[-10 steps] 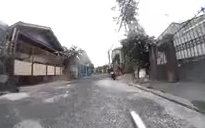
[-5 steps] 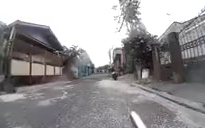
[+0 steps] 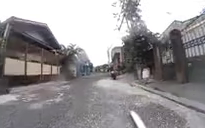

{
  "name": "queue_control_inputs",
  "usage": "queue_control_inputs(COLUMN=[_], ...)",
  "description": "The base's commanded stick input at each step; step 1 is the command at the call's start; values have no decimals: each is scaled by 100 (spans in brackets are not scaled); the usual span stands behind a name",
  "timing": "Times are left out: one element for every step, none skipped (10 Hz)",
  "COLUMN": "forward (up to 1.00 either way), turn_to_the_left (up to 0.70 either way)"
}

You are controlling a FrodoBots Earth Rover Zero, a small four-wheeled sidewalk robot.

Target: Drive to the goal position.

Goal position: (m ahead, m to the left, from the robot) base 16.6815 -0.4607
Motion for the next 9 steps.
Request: queue_control_inputs(forward=[50,50,50,50,50,50,50,50,50], turn_to_the_left=[-24,-18,-12,-7,-1,0,0,0,0])
